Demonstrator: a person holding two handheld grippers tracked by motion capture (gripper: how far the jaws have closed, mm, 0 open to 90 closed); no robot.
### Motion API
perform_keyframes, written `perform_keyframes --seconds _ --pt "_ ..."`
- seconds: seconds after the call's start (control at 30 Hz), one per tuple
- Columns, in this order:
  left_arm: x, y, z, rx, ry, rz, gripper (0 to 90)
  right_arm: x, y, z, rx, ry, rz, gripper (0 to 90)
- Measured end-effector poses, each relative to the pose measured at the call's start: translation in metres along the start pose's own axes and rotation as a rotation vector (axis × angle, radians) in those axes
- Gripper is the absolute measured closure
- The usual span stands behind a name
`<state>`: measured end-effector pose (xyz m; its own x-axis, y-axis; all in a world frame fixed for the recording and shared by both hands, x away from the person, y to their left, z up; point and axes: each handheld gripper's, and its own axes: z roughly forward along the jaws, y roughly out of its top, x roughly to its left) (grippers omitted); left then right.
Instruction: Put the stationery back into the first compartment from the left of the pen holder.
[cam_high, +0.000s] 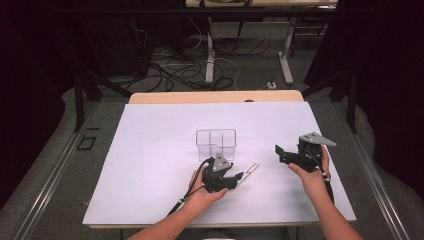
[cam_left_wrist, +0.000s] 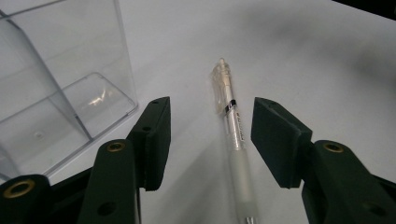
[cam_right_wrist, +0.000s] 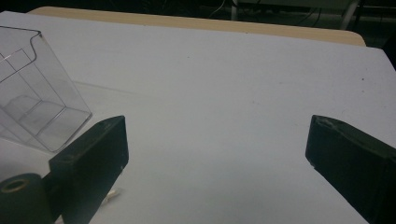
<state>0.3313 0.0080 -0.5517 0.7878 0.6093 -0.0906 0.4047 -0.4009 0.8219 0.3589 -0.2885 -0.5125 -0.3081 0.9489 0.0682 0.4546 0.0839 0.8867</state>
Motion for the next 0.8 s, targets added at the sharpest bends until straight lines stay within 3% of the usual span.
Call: perform_keyframes --seconds 0.47,0.8 --pt "-0.006 -0.003 0.011 0.052 -0.045 -0.004 57.6 0.001 -0.001 0.001 0.004 0.007 0.004 6.2" --pt "-0.010 -0.005 0.015 0.075 -0.040 0.014 60.1 0.002 -0.002 0.002 0.011 0.009 0.014 6.5"
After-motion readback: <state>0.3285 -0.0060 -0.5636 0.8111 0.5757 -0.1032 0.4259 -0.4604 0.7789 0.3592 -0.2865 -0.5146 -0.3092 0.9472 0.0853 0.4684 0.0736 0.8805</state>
